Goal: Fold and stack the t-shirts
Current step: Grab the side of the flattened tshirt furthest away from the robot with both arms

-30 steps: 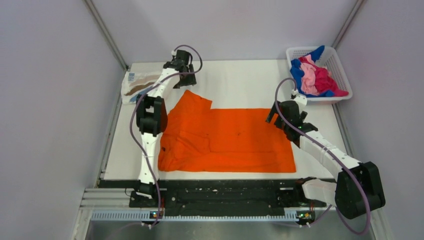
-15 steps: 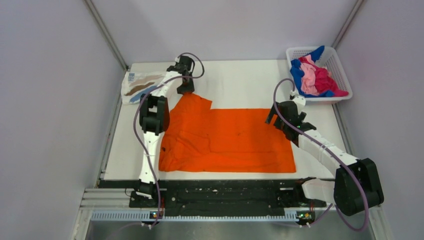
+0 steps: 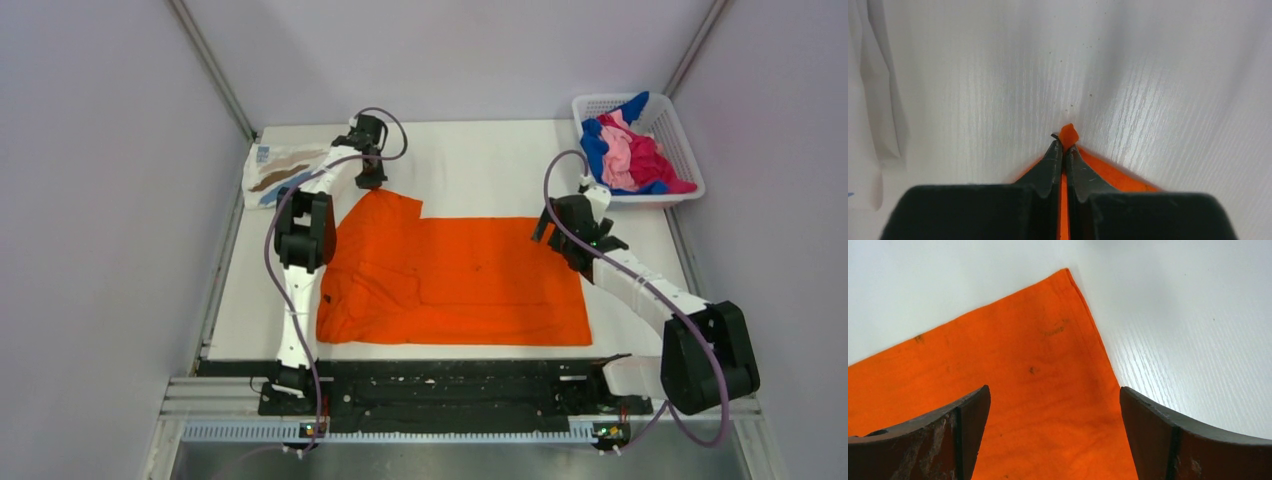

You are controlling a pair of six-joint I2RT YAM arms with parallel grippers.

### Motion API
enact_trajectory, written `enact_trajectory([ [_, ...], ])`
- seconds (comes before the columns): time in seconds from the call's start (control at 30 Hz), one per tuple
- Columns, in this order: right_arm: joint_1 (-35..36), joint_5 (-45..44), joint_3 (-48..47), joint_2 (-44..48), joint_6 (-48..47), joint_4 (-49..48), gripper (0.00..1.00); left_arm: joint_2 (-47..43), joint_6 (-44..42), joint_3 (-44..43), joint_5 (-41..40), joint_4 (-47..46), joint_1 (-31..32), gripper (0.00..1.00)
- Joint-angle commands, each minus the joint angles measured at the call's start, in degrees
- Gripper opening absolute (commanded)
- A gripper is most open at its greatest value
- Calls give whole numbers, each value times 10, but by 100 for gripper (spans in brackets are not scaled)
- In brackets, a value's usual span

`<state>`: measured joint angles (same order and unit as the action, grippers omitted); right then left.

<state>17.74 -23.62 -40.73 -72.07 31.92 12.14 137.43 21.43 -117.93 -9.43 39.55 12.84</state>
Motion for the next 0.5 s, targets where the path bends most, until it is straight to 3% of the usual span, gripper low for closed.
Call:
enact_trajectory([
  [0.0,-16,-30,-63,-52,-18,-18,99,-30,-3,11,7,5,0,1],
  [0.47,-58,-38,-304,-332,-81,12,83,-131,9,97,25,-16,5,0],
])
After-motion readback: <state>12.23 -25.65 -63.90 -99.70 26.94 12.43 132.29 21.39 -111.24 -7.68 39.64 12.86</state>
